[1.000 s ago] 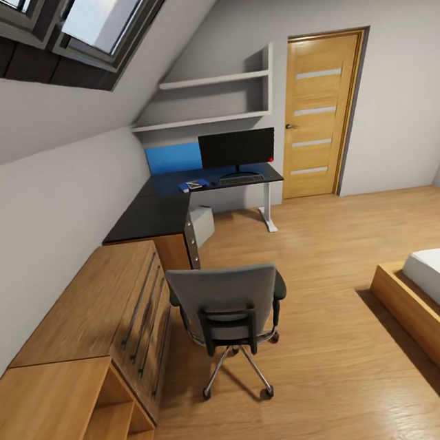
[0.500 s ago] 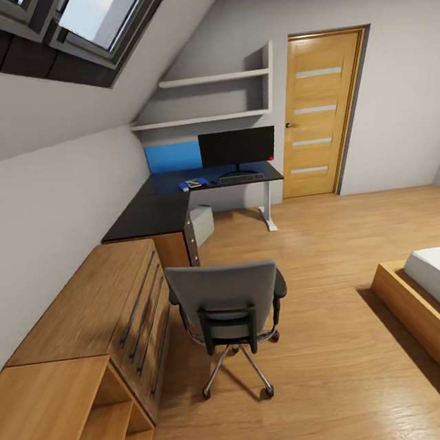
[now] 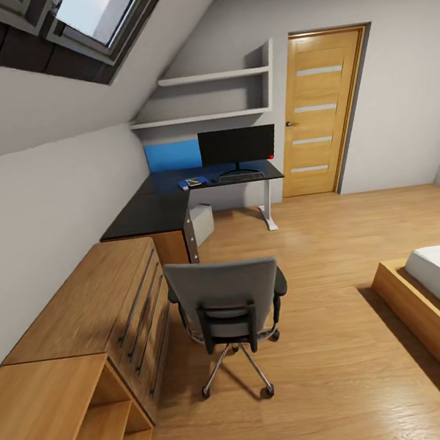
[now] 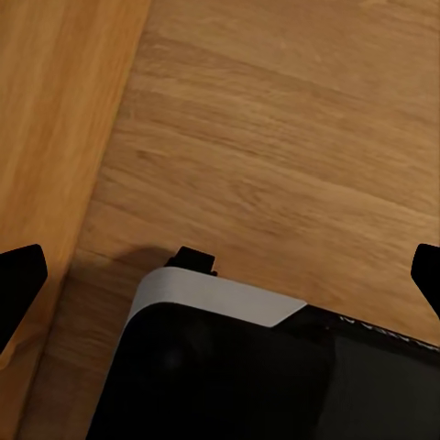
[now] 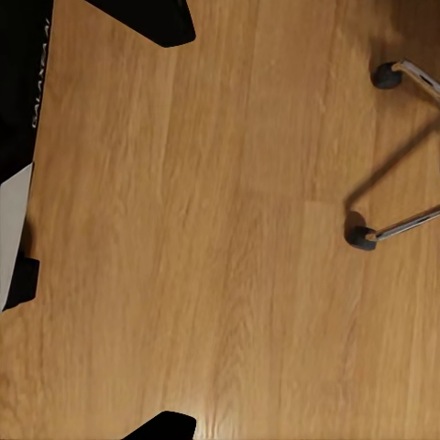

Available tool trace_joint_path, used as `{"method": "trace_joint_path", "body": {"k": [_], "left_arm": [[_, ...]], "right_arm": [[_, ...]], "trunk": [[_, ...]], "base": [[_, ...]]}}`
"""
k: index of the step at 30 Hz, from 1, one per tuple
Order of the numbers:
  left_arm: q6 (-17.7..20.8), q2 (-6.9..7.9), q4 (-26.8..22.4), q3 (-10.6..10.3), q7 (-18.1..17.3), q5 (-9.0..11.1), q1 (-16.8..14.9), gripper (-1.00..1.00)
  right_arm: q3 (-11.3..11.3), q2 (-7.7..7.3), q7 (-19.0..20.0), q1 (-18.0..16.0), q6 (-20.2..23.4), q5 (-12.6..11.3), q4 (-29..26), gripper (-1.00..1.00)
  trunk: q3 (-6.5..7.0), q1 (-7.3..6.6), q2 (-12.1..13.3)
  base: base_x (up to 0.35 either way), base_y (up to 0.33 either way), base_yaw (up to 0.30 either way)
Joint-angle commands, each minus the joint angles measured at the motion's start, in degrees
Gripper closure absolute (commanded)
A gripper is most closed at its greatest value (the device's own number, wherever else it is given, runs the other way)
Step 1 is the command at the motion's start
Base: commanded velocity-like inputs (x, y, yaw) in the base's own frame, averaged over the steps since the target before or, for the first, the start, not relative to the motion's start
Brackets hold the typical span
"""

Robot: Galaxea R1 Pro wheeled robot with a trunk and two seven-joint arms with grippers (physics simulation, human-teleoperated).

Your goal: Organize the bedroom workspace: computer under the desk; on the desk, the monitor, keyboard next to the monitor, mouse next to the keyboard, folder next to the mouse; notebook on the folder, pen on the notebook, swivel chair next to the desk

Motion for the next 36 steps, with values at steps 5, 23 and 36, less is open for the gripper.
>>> {"method": "trace_joint_path", "body": {"k": [5, 23, 36], "left_arm": [[-0.2, 0.02, 0.0, -0.5, 0.4, 0.4, 0.0, -1.0], [-0.2, 0.02, 0.0, -0.5, 0.4, 0.4, 0.0, -1.0], [-0.2, -0.01, 0.0, -0.5, 0.4, 0.4, 0.0, -1.0]], "right_arm": [[0.4, -0.01, -0.5, 0.0, -0.1, 0.0, 0.0, -1.0], [0.4, -0.01, -0.5, 0.0, -0.1, 0.0, 0.1, -1.0], [0.4, -0.01, -0.5, 0.0, -0.1, 0.0, 0.0, -1.0]], "trunk": [[-0.97, 1.11, -2.1], [-4.2, 5.06, -9.3], [-6.53, 7.92, -14.5]], "base": [[0.0, 0.0, 0.0], [0.0, 0.0, 0.0], [0.0, 0.0, 0.0]]}}
